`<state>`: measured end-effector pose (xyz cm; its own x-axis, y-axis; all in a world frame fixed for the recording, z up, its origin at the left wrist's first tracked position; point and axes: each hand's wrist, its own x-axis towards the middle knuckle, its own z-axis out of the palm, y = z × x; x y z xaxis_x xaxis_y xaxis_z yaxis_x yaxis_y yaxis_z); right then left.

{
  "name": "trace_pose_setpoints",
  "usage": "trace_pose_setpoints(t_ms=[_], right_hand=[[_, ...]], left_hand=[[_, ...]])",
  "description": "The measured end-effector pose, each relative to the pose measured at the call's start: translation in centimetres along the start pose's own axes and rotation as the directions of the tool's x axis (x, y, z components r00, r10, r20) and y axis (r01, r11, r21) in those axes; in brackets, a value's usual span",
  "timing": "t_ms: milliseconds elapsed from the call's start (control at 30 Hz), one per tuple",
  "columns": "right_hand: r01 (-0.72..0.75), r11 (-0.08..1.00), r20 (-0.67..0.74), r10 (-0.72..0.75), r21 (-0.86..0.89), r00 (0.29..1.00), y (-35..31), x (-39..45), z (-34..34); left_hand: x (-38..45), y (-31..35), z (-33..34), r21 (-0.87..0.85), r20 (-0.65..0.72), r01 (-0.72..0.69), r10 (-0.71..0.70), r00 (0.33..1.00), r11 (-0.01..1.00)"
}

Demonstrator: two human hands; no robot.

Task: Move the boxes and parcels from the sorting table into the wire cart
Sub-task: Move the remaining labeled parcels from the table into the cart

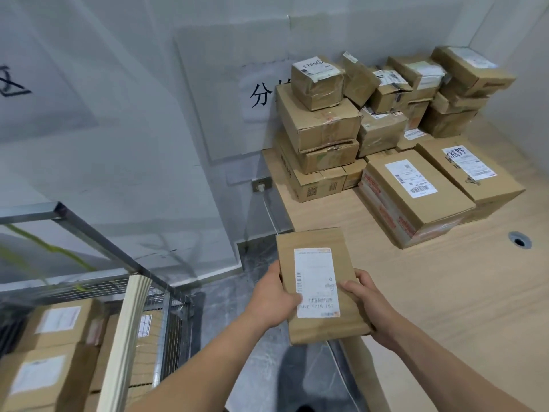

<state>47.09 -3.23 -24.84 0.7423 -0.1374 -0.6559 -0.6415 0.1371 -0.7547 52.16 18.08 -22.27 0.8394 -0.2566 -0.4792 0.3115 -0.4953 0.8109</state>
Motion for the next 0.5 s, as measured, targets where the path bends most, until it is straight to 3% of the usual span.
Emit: trace_pose_setpoints(t_ms=[300,500], right_hand=[[0.097,0.991,0.169,-0.081,-0.088,0.982,-4.0,1.5,7.0],[0.189,0.979,0.287,-0.16,-0.075,0.945,-6.5,2.2,11.4]], left_hand=[[-1.7,-0.6,-9.9,0.027,-0.065,-0.072,0.074,0.995,0.997],[-3.3,-0.7,-15.2,0.107,-0.195,-0.14,0.158,0.968,0.984]])
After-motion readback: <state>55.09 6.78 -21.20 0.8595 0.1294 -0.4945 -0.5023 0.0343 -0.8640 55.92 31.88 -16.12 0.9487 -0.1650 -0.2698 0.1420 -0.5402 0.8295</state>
